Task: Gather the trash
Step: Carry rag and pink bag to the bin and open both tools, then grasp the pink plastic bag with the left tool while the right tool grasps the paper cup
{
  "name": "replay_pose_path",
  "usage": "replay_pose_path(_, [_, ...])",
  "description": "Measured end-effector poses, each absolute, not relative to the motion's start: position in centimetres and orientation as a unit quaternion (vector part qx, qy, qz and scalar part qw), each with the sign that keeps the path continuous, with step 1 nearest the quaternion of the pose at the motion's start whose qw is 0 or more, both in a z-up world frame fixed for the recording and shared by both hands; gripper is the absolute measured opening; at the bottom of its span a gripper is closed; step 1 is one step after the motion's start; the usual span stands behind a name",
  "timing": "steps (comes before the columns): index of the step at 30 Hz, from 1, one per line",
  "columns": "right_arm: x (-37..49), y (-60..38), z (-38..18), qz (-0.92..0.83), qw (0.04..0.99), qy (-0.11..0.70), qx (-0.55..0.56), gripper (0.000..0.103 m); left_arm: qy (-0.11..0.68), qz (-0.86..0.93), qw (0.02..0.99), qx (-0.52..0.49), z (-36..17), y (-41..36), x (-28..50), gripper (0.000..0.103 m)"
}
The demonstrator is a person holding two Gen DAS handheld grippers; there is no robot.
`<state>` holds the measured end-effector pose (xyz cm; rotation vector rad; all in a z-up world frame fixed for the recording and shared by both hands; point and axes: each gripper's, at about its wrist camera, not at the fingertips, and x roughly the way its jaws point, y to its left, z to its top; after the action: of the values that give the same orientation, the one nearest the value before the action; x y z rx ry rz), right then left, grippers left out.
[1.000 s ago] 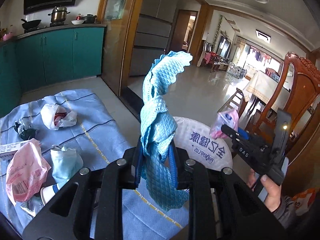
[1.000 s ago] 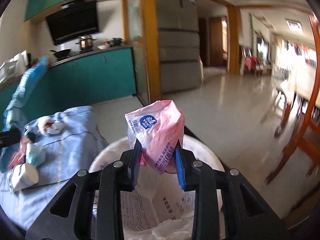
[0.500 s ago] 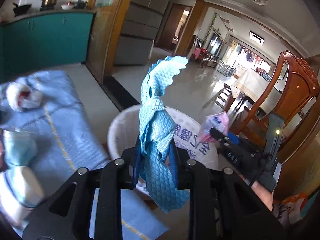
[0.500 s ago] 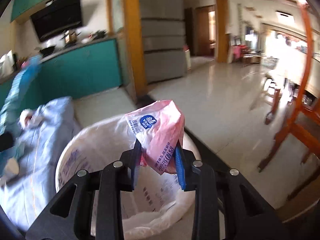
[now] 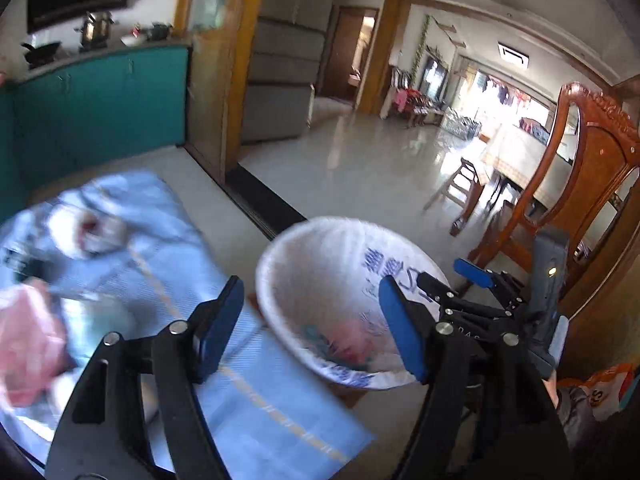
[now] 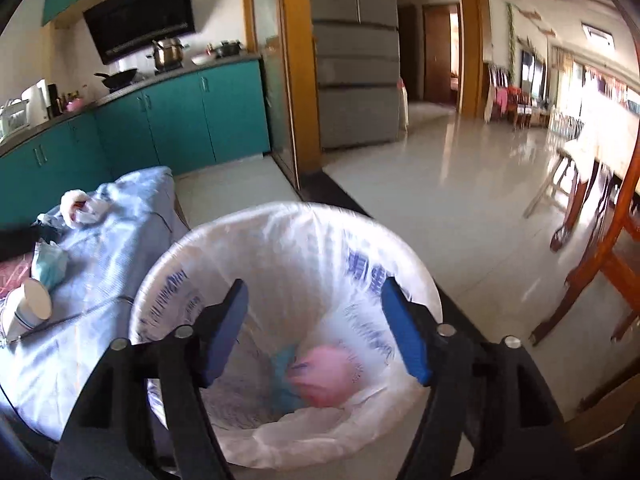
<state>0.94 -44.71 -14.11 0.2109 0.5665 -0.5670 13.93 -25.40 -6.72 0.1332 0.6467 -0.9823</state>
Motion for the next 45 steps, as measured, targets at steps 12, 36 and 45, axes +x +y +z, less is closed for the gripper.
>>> replay_pose_path(12, [3.4,-40.4,-9.5,-0.293,0.919,0.257,0.058,0.075,0.221,-0.391,0.894,0.014,2.7,-5.7,13.5,0.082])
replay_pose_path(36, [9.5,-23.2,-2.9,-0.101,0.967,0.232,0.020,0.075,0.244,-0.346,0.906,-0.017,-2.6,6.5,13.4,0.084])
replay_pose_path(45, [6.3,-22.3,-0.6,-0.064,0.978,0.200,0.016,0.079,0.240,-0.267,0.933,-0.033,-1.6,6.3,13.1,0.087])
